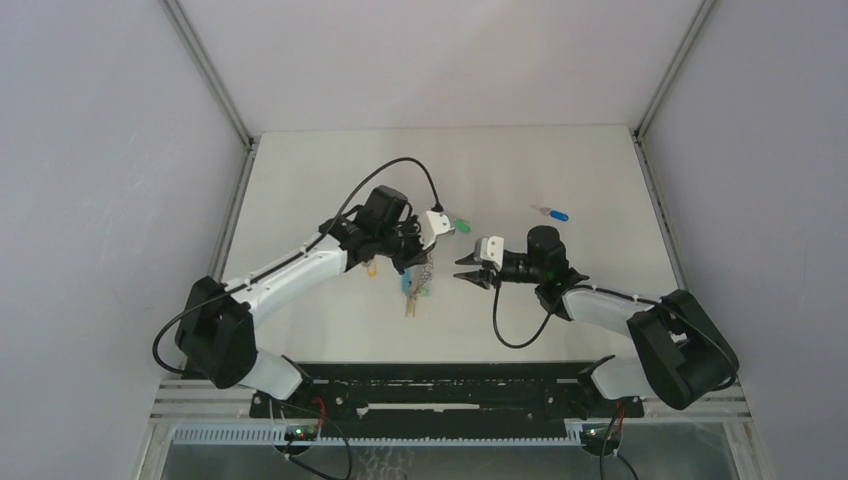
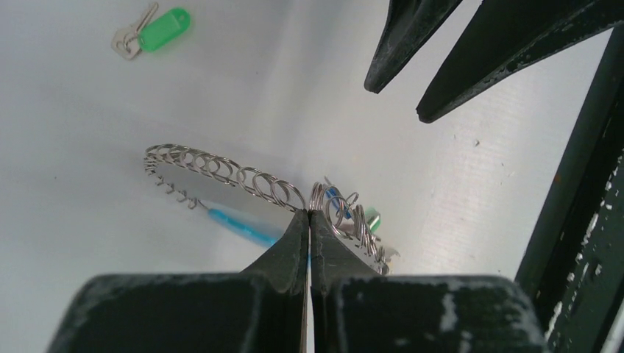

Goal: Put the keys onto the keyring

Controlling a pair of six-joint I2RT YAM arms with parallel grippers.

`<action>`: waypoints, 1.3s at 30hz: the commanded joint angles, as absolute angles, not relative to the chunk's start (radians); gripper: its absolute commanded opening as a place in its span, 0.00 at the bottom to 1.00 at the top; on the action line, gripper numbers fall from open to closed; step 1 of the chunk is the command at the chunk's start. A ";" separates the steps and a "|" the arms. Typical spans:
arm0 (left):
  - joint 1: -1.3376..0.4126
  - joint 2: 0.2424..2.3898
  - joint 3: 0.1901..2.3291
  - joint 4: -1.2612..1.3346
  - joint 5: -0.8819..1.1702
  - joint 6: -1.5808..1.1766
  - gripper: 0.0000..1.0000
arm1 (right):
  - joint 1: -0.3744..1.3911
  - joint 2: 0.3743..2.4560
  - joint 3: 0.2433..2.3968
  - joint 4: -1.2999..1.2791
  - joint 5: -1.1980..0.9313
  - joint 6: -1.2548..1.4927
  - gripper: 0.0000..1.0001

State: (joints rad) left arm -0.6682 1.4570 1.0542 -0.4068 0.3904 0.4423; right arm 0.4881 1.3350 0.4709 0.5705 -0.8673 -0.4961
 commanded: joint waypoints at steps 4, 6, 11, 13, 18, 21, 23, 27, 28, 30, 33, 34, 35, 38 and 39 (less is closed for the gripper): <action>-0.705 1.532 1.280 -0.751 0.270 0.521 0.00 | 0.503 1.426 0.503 0.825 -0.903 -0.367 0.32; -0.713 1.524 1.285 -0.758 0.255 0.526 0.00 | 0.503 1.450 0.503 0.881 -0.894 -0.345 0.32; -0.731 1.504 1.269 -0.744 0.255 0.545 0.00 | 0.508 1.534 0.503 1.072 -0.915 -0.235 0.26; -0.742 1.502 1.270 -0.749 0.245 0.555 0.00 | 0.516 1.580 0.503 1.164 -0.931 -0.183 0.25; -0.750 1.492 1.270 -0.744 0.252 0.553 0.00 | 0.534 1.678 0.504 1.341 -0.940 -0.103 0.24; -0.752 1.484 1.264 -0.743 0.251 0.560 0.00 | 0.540 1.716 0.504 1.420 -0.949 -0.059 0.24; -0.752 1.484 1.263 -0.740 0.249 0.562 0.00 | 0.549 1.726 0.509 1.420 -0.954 -0.061 0.24; -0.755 1.482 1.256 -0.724 0.262 0.563 0.00 | 0.568 1.747 0.521 1.420 -0.961 -0.060 0.24; -0.755 1.481 1.254 -0.721 0.265 0.563 0.00 | 0.570 1.754 0.524 1.420 -0.960 -0.059 0.23; -0.756 1.480 1.251 -0.715 0.267 0.564 0.00 | 0.576 1.768 0.529 1.420 -0.962 -0.060 0.23; -0.758 1.474 1.242 -0.708 0.266 0.570 0.00 | 0.582 1.786 0.536 1.428 -0.963 -0.054 0.23; -0.758 1.471 1.240 -0.705 0.267 0.571 0.00 | 0.586 1.788 0.538 1.431 -0.963 -0.053 0.23; -0.758 1.470 1.238 -0.703 0.268 0.572 0.00 | 0.587 1.790 0.539 1.431 -0.962 -0.051 0.23; -0.758 1.463 1.228 -0.700 0.271 0.574 0.00 | 0.586 1.791 0.543 1.431 -0.954 -0.046 0.23; -0.758 1.460 1.226 -0.698 0.273 0.574 0.00 | 0.586 1.792 0.544 1.431 -0.954 -0.045 0.23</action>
